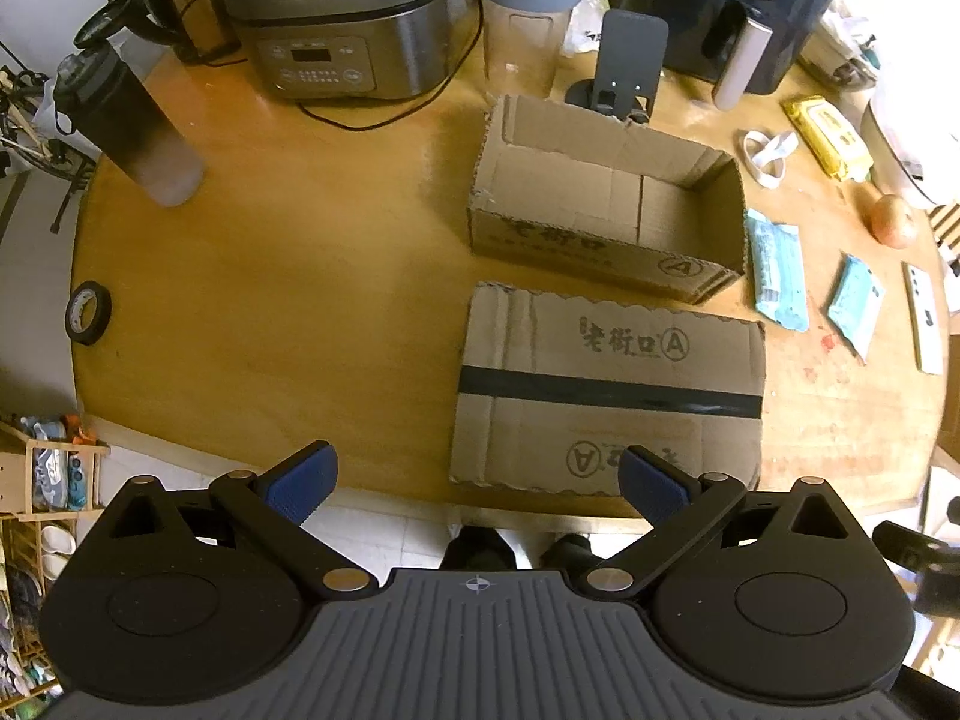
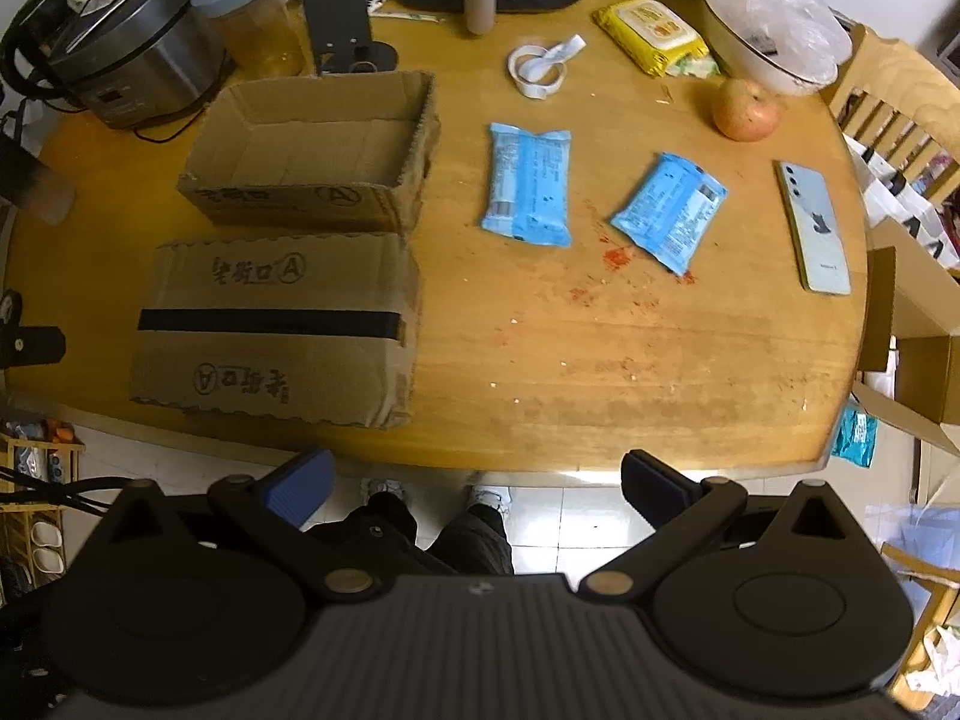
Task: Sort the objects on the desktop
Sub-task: 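Move both tools forward over the table toward the blue packets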
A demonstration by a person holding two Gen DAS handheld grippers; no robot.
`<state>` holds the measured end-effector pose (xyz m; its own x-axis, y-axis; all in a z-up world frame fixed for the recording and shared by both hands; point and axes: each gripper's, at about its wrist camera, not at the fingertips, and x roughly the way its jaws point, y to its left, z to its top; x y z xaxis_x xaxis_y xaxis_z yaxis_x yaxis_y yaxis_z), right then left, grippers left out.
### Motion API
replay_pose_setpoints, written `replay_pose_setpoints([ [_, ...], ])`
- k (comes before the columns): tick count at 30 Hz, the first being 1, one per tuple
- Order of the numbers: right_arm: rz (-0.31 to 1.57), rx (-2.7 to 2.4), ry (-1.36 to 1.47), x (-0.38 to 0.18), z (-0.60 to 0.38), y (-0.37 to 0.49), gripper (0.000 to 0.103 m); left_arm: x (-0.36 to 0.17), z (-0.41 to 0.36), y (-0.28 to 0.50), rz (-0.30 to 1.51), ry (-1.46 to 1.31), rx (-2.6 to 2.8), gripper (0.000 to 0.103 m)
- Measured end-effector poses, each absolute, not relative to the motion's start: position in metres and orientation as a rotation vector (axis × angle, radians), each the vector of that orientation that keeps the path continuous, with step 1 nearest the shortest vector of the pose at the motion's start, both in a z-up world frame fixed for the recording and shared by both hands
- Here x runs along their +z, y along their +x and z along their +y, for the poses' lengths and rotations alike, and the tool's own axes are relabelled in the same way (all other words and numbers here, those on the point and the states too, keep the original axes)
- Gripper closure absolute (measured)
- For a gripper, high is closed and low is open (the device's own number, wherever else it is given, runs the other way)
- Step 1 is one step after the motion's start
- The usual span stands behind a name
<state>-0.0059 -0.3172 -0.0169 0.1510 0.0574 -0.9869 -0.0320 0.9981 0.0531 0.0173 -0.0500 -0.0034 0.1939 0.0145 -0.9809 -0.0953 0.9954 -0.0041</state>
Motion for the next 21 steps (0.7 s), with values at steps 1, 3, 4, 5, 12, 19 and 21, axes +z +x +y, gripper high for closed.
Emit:
replay_pose_setpoints([
  [1, 1.421, 0.061, 0.025, -0.018, -0.320, -0.006, 0.000, -0.004, -0.052, 0.017, 1.376, -0.069, 0.076, 0.000],
  [3, 1.422, 0.059, 0.026, -0.018, -0.323, -0.006, 0.000, -0.005, -0.056, 0.017, 1.382, -0.070, 0.074, 0.000],
  [4, 1.423, 0.059, 0.026, -0.019, -0.325, -0.006, 0.000, -0.005, -0.057, 0.017, 1.385, -0.070, 0.074, 0.000],
  [5, 1.424, 0.058, 0.027, -0.019, -0.327, -0.006, 0.000, -0.006, -0.059, 0.018, 1.387, -0.069, 0.075, 0.000],
  [12, 1.429, 0.053, 0.031, -0.022, -0.340, -0.006, 0.000, -0.010, -0.076, 0.018, 1.409, -0.048, 0.063, 0.000],
  [19, 1.430, 0.051, 0.038, -0.024, -0.353, -0.007, 0.000, -0.013, -0.095, 0.017, 1.424, -0.017, 0.044, 0.000],
  [21, 1.430, 0.050, 0.039, -0.024, -0.357, -0.008, 0.000, -0.013, -0.100, 0.017, 1.426, -0.010, 0.041, 0.000],
])
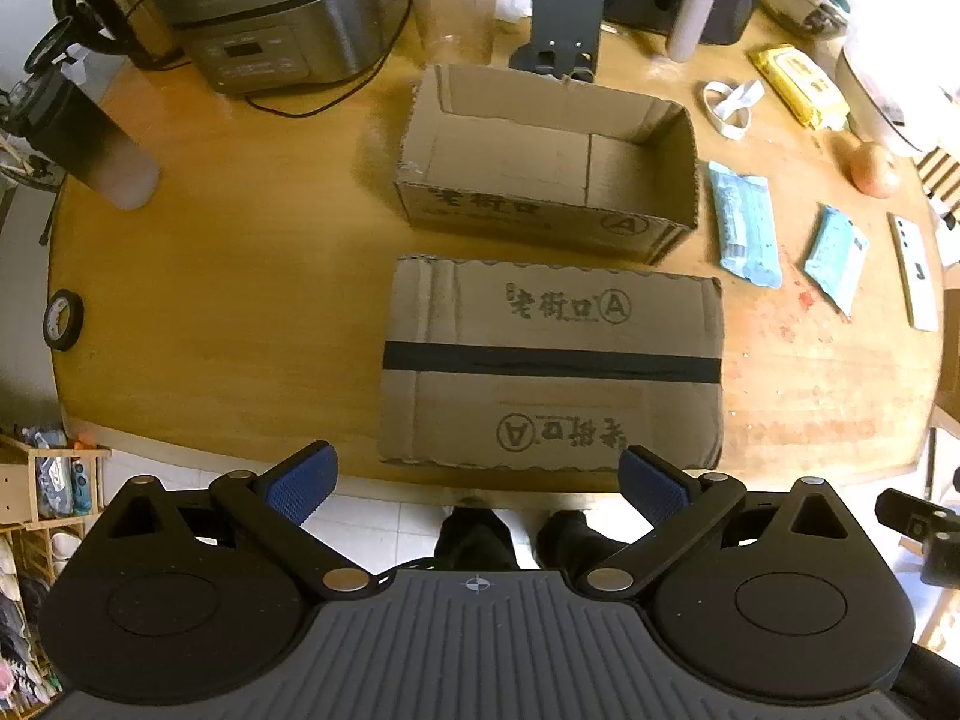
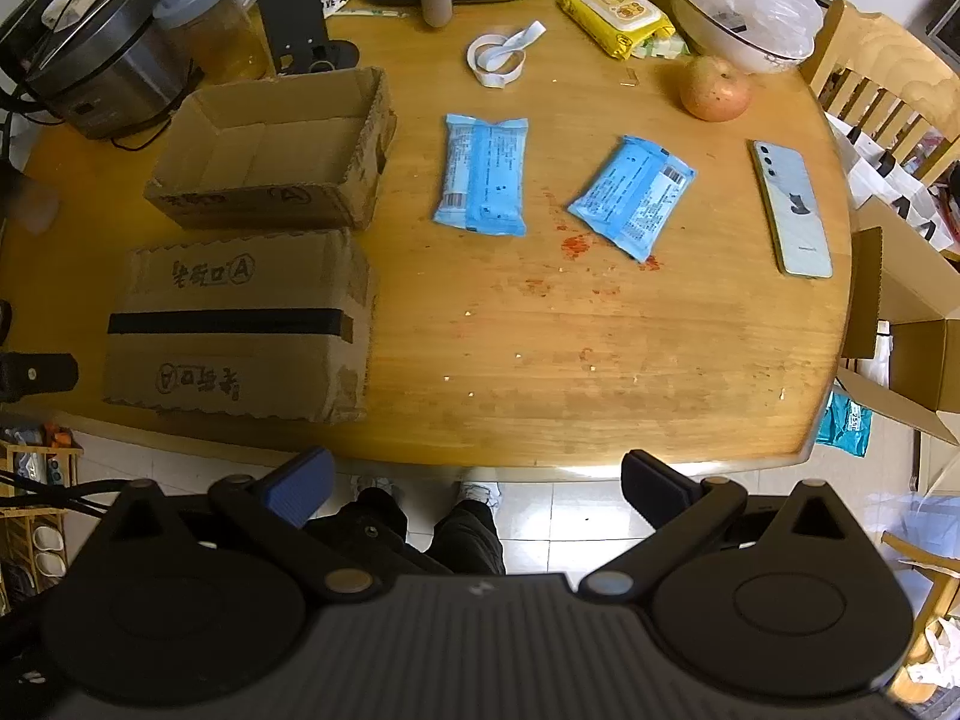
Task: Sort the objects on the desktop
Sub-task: 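Move both tools forward over the table toward the blue packets, then advance the right tool toward the blue packets, left tool held back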
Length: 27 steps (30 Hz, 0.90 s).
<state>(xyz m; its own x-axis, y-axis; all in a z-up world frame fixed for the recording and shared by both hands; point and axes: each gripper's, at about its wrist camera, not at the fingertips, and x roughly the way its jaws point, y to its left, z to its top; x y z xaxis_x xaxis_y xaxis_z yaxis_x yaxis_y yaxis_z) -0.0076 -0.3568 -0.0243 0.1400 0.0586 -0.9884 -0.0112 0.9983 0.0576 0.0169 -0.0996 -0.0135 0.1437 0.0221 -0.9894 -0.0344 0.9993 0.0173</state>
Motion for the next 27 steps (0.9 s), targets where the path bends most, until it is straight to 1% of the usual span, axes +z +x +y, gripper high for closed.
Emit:
replay_pose_setpoints([
  [18, 1.449, 0.031, 0.026, -0.031, -0.390, -0.002, 0.000, -0.019, -0.141, 0.023, 1.449, 0.017, 0.029, 0.000],
  [27, 1.478, 0.035, 0.006, -0.036, -0.406, 0.006, 0.000, -0.023, -0.158, 0.030, 1.502, 0.035, 0.025, 0.000],
])
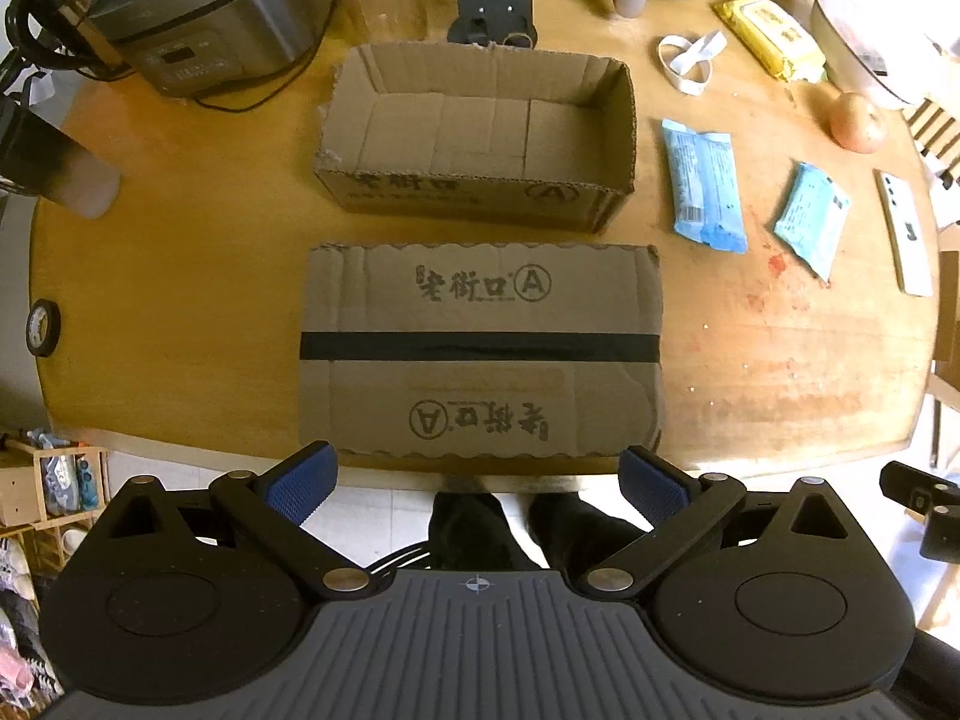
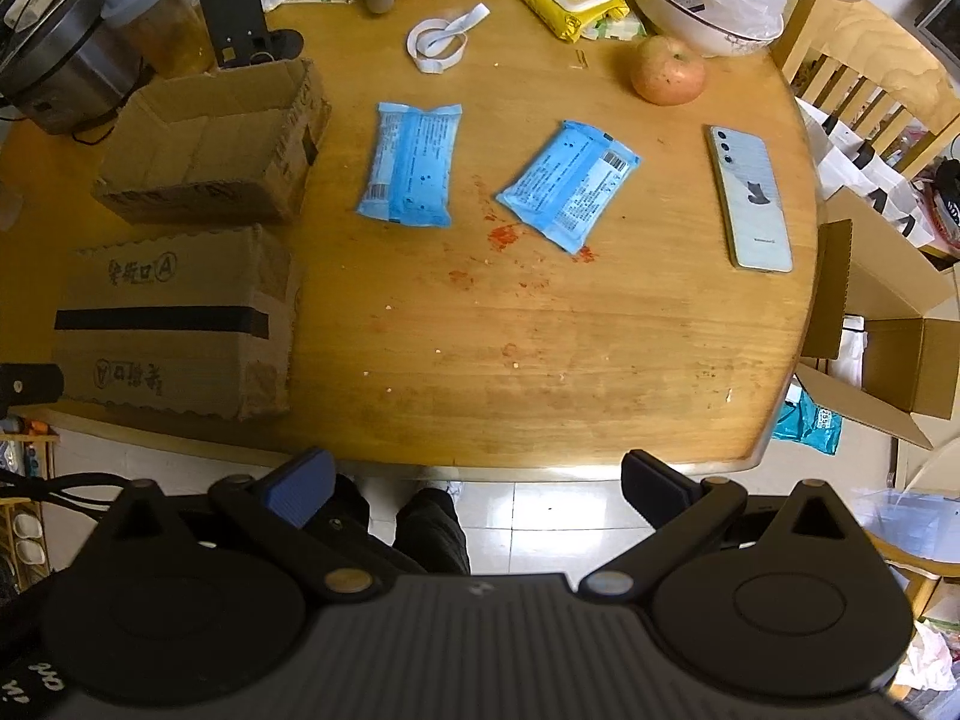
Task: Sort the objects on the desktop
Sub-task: 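Advance the right tool toward the blue packets, left tool held back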
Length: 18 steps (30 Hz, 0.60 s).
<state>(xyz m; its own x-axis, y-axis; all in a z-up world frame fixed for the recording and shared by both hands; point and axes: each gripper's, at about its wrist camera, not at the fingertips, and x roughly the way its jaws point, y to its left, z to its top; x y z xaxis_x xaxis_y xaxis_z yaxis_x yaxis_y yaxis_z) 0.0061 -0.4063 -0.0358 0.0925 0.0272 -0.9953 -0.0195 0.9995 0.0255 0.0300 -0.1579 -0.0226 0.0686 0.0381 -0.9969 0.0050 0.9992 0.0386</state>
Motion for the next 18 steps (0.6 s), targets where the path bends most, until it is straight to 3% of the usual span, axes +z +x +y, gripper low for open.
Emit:
replay_pose_setpoints([
  [18, 1.527, 0.063, 0.010, -0.030, -0.412, 0.027, 0.000, -0.009, -0.160, 0.053, 1.549, 0.018, 0.021, 0.000],
])
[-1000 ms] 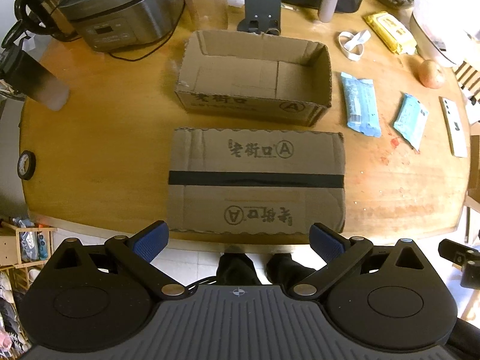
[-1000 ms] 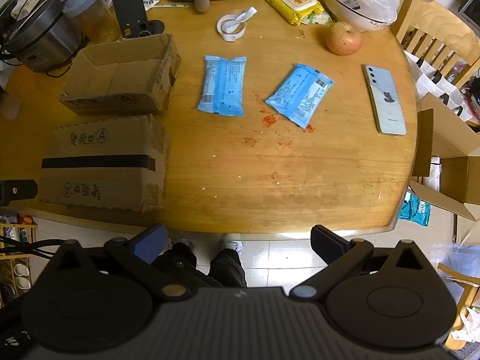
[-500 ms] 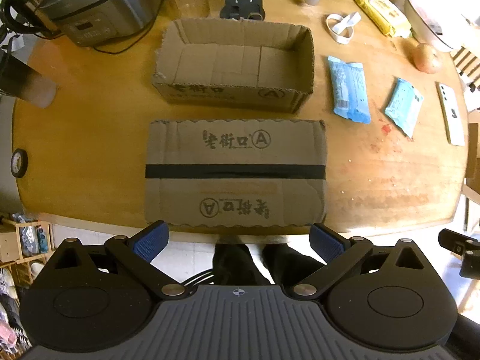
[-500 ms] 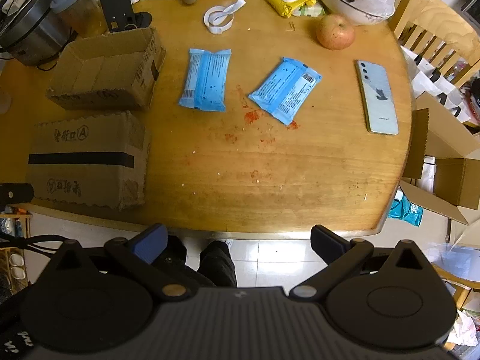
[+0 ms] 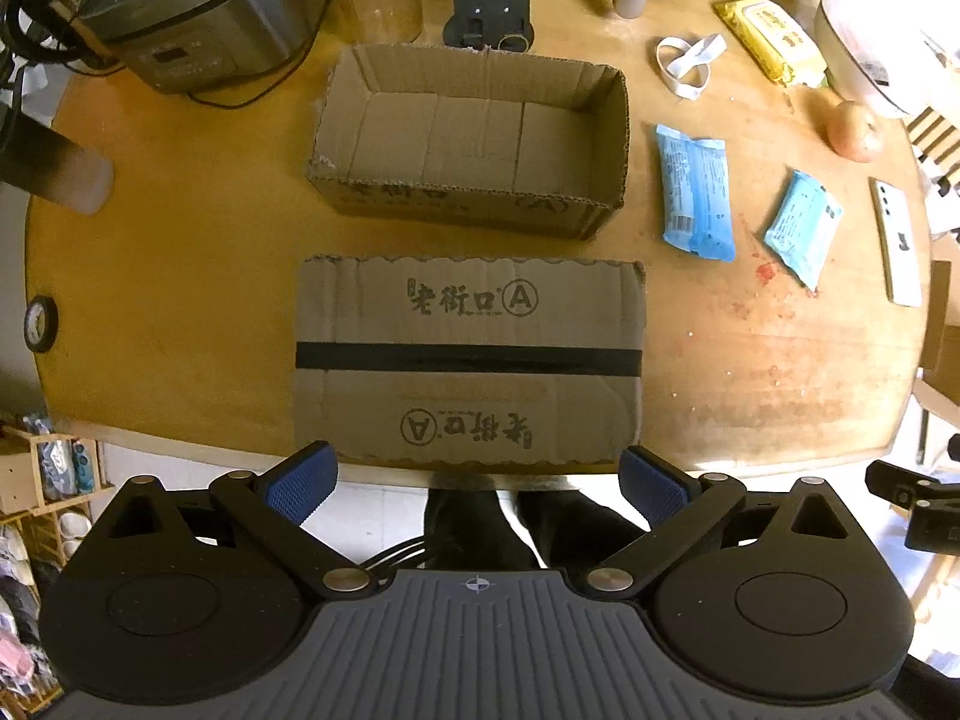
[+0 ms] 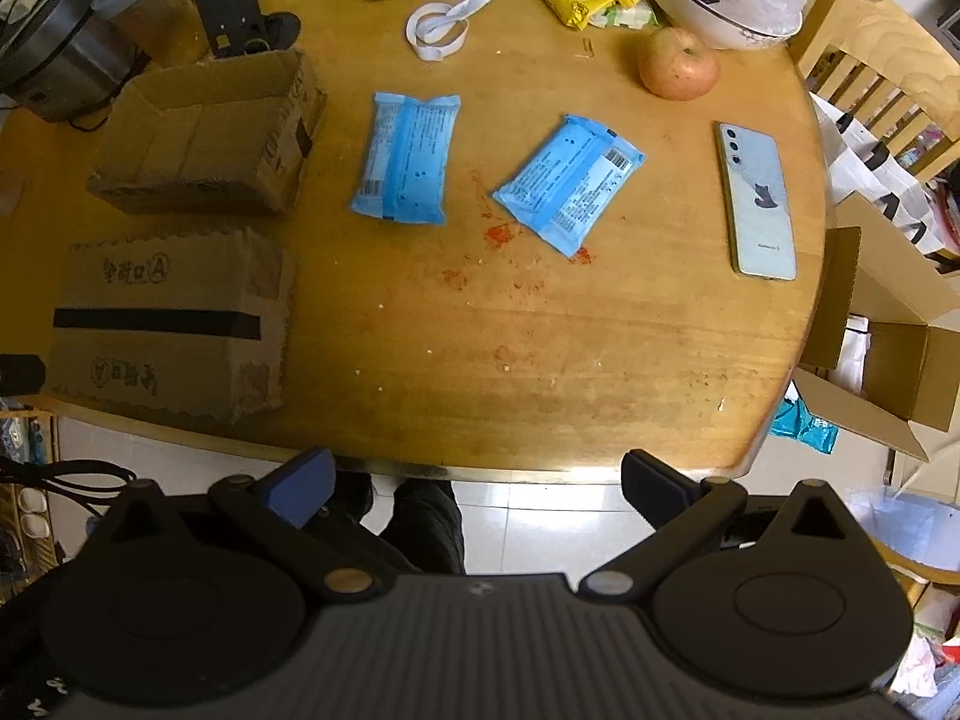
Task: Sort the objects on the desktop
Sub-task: 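Advance the right tool toward the blue packets, left tool held back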
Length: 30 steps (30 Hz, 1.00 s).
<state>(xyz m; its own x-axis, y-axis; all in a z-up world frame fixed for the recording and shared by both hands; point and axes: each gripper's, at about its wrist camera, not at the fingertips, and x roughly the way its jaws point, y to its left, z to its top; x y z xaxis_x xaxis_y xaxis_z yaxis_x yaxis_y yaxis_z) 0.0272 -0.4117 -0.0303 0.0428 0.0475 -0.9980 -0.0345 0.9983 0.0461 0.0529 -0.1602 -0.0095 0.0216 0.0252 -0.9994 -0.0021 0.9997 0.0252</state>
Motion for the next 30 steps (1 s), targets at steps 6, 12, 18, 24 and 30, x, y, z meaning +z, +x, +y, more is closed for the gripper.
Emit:
replay_pose_setpoints([
  [6, 1.533, 0.050, 0.022, -0.029, -0.410, 0.035, 0.000, -0.007, -0.163, 0.062, 1.537, 0.045, -0.004, 0.000],
  [12, 1.533, 0.016, 0.043, -0.033, -0.414, 0.036, 0.000, -0.010, -0.166, 0.065, 1.544, 0.058, -0.024, 0.000],
  [18, 1.529, -0.005, 0.052, -0.040, -0.421, 0.034, 0.000, -0.015, -0.171, 0.066, 1.555, 0.059, -0.036, 0.000],
  [24, 1.528, -0.033, 0.057, -0.046, -0.433, 0.035, 0.000, -0.015, -0.173, 0.066, 1.555, 0.052, -0.037, 0.000],
  [30, 1.535, -0.044, 0.051, -0.053, -0.442, 0.034, 0.000, -0.016, -0.174, 0.066, 1.558, 0.049, -0.027, 0.000],
])
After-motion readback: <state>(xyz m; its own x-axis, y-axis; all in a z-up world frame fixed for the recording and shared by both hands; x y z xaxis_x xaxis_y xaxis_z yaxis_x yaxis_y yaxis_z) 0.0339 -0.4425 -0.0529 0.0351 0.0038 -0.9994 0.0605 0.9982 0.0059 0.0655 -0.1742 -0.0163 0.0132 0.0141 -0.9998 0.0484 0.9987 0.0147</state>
